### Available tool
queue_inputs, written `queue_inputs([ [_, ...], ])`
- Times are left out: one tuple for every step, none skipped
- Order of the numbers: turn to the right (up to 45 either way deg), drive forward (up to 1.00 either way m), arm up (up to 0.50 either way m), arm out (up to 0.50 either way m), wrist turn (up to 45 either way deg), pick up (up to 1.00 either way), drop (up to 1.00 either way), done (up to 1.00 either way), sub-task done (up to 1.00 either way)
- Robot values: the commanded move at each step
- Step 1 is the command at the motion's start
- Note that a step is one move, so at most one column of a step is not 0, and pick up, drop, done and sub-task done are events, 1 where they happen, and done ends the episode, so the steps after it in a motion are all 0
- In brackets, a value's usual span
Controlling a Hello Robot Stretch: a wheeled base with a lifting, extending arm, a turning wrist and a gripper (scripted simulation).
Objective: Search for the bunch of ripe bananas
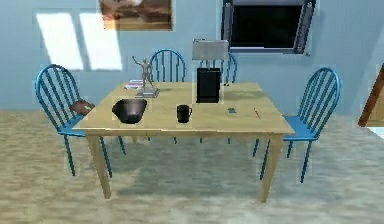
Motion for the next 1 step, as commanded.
queue_inputs([
  [0.0,0.05,0.0,0.0,0.0,0.0,0.0,0.0,0.0],
])
